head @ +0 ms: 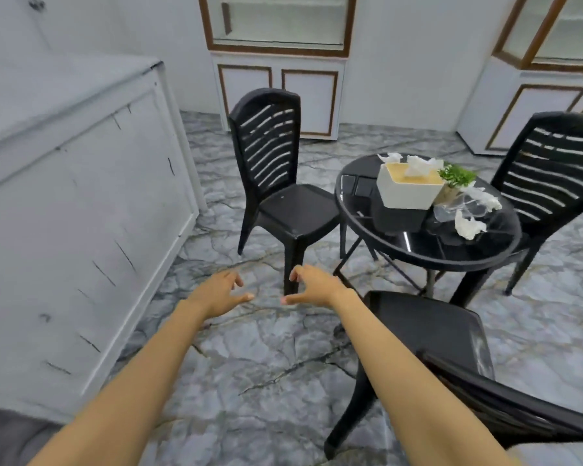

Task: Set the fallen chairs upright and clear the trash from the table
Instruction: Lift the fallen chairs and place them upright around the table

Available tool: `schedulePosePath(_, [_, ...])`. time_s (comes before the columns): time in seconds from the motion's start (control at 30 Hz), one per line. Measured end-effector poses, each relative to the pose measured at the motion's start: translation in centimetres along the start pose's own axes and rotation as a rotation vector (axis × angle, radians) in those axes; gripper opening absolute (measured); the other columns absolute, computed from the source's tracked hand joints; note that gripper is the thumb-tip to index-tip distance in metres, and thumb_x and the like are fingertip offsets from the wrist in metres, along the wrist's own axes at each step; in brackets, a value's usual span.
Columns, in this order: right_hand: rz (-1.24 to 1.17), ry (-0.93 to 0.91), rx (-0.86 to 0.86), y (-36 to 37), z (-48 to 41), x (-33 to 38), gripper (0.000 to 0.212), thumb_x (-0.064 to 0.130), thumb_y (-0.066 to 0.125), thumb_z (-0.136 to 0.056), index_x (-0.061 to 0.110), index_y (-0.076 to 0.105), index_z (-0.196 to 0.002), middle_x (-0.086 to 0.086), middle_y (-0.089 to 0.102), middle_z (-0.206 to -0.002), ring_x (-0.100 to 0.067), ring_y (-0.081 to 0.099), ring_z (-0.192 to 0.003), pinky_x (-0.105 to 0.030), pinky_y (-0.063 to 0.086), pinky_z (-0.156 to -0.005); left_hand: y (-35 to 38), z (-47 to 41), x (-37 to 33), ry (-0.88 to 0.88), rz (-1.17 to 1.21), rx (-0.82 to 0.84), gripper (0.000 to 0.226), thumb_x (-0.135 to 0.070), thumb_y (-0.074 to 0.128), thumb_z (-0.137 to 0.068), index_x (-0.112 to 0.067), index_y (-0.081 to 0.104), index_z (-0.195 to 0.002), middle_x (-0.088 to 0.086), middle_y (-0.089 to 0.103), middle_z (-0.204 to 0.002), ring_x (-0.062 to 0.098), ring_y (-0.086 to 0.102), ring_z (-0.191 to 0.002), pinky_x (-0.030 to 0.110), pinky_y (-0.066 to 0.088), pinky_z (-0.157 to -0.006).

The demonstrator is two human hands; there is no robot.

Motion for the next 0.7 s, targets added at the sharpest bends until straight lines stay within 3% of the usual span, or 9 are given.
schedulePosePath(0.13, [0.051,0.004,0.074,1.3,-6.0,2.6,0.063,0.055,0.062,-0.081,0.011,0.046,-0.123,-0.01,0.047,-0.13,-0.027,0.05,-0.114,-0.04,0.045,-0.089,-1.2,-2.5,4.1,-0.082,-0.033,0.03,0.055,-0.06,0.051,-0.084,-0.015,0.051,-0.115,0.01,0.05,-0.127,0.025,0.049,-0.114,0.037,0.044,-0.094])
schedulePosePath(0.33, [0.039,0.029,0.131,0.1,-14.6,3.7,0.067,0.057,0.064,-0.078,0.013,0.047,-0.124,-0.009,0.048,-0.132,-0.026,0.048,-0.118,-0.042,0.045,-0.095,-3.4,-8.2,7.7,-0.146,0.048,0.042,0.055,-0.057,0.05,-0.085,-0.015,0.049,-0.121,0.009,0.052,-0.128,0.023,0.05,-0.115,0.034,0.043,-0.094])
schedulePosePath(0.7, [0.025,-0.02,0.169,-7.9,-37.1,4.8,0.067,0.055,0.065,-0.079,0.011,0.046,-0.126,-0.01,0.049,-0.13,-0.026,0.049,-0.118,-0.039,0.043,-0.097,-14.2,-26.0,14.8,-0.231,0.087,0.055,0.053,-0.053,0.049,-0.088,-0.013,0.048,-0.122,0.011,0.049,-0.131,0.026,0.049,-0.117,0.036,0.041,-0.096])
Point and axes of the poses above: each hand's wrist, its own z-axis away from the middle knuckle, its own y-axis out of the palm, x = y × z, the point moved 5 cm from there along -z, towards the middle knuckle
